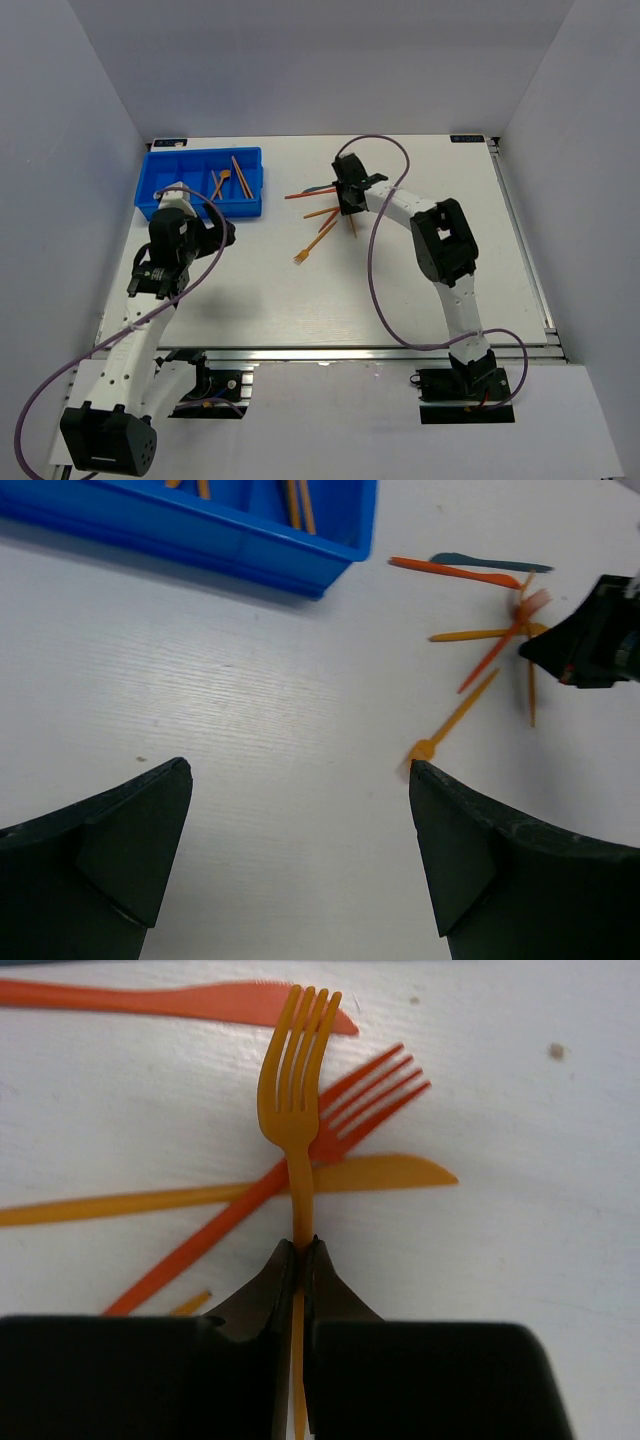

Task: Sort the eating utensils into containers

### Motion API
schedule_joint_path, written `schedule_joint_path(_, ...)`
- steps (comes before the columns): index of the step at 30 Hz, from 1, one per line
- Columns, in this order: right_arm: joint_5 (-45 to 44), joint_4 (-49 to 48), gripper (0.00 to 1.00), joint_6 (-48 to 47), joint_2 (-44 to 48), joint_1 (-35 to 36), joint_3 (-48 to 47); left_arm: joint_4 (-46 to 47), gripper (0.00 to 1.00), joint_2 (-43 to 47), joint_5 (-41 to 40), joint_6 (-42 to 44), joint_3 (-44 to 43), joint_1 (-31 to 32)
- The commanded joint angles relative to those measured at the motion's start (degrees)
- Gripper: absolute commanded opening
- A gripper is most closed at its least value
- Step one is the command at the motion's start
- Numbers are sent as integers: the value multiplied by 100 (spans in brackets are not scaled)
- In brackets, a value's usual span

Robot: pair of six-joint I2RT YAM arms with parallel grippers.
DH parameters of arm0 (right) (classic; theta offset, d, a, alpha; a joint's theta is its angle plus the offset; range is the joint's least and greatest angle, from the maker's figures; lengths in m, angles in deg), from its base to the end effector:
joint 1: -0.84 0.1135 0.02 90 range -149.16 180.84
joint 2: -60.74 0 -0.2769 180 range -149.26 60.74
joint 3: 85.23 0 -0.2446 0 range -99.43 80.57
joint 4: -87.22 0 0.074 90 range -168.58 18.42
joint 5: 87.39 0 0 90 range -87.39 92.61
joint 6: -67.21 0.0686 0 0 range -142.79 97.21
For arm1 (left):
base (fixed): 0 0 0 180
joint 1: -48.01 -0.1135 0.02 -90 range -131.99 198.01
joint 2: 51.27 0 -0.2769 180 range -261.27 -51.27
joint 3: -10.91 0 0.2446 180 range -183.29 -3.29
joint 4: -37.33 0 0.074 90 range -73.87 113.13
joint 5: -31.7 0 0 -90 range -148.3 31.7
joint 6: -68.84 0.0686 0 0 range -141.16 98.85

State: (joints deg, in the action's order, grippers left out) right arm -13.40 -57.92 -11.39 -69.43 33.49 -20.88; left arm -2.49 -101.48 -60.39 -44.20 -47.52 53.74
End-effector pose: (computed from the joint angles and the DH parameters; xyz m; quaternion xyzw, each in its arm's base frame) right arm 0.4535 0.2681 0.1575 -0.1237 0.9217 0.0078 0.3676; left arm 0.2055 -0.0181 0.2865 -0.1401 0.8615 -0.1058 0.4764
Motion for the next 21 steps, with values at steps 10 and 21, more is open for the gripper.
schedule_joint_path(10,2619,-1371,0,529,3198,268,2556,3142,98,-1138,1872,-2116,-340,1112)
schedule_joint_path(21,2445,-1539,0,521,4254,1244,2745,3370,94,-2088,1035,-2564,-772,2027)
